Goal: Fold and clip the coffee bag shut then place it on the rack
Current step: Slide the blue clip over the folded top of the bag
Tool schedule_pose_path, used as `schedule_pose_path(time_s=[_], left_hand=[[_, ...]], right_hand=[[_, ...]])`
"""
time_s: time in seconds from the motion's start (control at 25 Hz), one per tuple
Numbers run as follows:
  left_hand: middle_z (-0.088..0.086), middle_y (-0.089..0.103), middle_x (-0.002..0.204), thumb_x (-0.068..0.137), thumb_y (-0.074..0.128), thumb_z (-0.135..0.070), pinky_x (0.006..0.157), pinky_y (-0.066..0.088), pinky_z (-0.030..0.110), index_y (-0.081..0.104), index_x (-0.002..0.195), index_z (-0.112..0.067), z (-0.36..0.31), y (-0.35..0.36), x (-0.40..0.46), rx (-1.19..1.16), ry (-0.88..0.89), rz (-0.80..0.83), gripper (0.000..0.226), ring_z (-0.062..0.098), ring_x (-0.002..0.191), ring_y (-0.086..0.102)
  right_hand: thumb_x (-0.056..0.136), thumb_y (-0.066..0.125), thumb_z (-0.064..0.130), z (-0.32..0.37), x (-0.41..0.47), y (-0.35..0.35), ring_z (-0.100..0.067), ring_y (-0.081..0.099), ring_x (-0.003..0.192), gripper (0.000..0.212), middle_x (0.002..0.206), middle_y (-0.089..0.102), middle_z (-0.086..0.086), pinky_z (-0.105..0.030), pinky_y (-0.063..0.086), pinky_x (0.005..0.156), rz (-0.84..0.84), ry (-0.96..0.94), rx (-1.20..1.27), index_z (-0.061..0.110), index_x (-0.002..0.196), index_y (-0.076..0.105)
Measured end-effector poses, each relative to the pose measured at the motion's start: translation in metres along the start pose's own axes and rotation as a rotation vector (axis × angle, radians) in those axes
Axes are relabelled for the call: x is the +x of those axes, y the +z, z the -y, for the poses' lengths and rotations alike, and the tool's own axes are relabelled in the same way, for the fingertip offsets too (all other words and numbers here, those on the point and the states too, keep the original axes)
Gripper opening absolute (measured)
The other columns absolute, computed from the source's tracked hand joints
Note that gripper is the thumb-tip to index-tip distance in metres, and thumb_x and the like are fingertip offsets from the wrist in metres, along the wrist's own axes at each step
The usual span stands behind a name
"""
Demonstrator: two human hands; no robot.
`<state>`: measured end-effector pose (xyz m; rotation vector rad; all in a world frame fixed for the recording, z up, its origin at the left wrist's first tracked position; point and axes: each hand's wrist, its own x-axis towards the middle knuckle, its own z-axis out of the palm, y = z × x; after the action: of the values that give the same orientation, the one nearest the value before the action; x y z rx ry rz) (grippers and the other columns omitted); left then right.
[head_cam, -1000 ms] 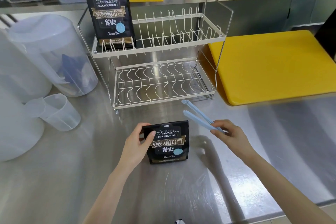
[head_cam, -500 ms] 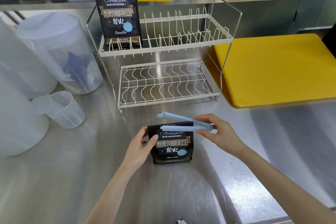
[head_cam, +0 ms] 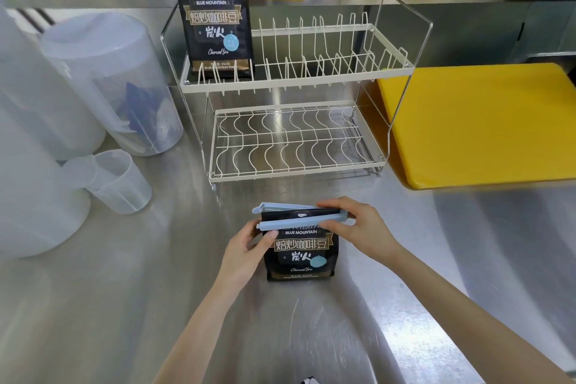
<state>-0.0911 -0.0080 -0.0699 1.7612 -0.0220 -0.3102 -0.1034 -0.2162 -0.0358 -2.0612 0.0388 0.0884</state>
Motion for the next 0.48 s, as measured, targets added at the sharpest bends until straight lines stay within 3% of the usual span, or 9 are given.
schedule_pose_path(time_s=[0.12, 0.28, 0.4, 0.48], left_hand=[[-0.015, 0.065, 0.093, 0.084, 0.057, -0.020, 0.073, 0.045, 0.006, 0.059, 0.085, -0.040, -0.0027, 0.0011, -0.0008, -0.013, -0.024, -0.016, 0.020, 0.001, 0.092, 0.060], [-0.019, 0.065, 0.093, 0.084, 0.057, -0.018, 0.070, 0.043, -0.002, 0.060, 0.086, -0.040, -0.0044, 0.0013, -0.0031, -0.077, -0.029, -0.015, 0.023, -0.012, 0.083, 0.060], [-0.020, 0.064, 0.095, 0.082, 0.060, -0.020, 0.081, 0.046, 0.011, 0.059, 0.086, -0.042, -0.0025, 0.0022, -0.0018, -0.078, -0.035, -0.007, 0.023, -0.001, 0.096, 0.059], [-0.019, 0.064, 0.094, 0.081, 0.061, -0.022, 0.080, 0.046, 0.012, 0.059, 0.088, -0.041, -0.0032, 0.0026, -0.0013, -0.067, -0.043, -0.022, 0.020, 0.003, 0.094, 0.059]], right_hand=[[0.079, 0.063, 0.018, 0.0016, 0.0036, 0.0050, -0.004, 0.053, 0.092, 0.027, 0.095, 0.057, 0.015, -0.017, 0.048, 0.078, 0.005, -0.013, -0.014, 0.028, 0.104, 0.060], [0.080, 0.062, 0.018, 0.0027, 0.0037, 0.0074, 0.023, 0.047, 0.089, 0.026, 0.091, 0.052, 0.027, 0.001, 0.044, 0.068, 0.000, -0.040, -0.026, 0.027, 0.104, 0.060], [0.080, 0.062, 0.017, 0.0030, 0.0022, 0.0090, 0.025, 0.046, 0.089, 0.024, 0.091, 0.054, 0.028, 0.001, 0.044, 0.069, -0.018, -0.054, -0.002, 0.031, 0.099, 0.060], [0.079, 0.063, 0.016, 0.0035, 0.0013, 0.0102, 0.026, 0.047, 0.089, 0.026, 0.092, 0.054, 0.029, 0.001, 0.044, 0.069, -0.029, -0.054, 0.004, 0.031, 0.100, 0.059]])
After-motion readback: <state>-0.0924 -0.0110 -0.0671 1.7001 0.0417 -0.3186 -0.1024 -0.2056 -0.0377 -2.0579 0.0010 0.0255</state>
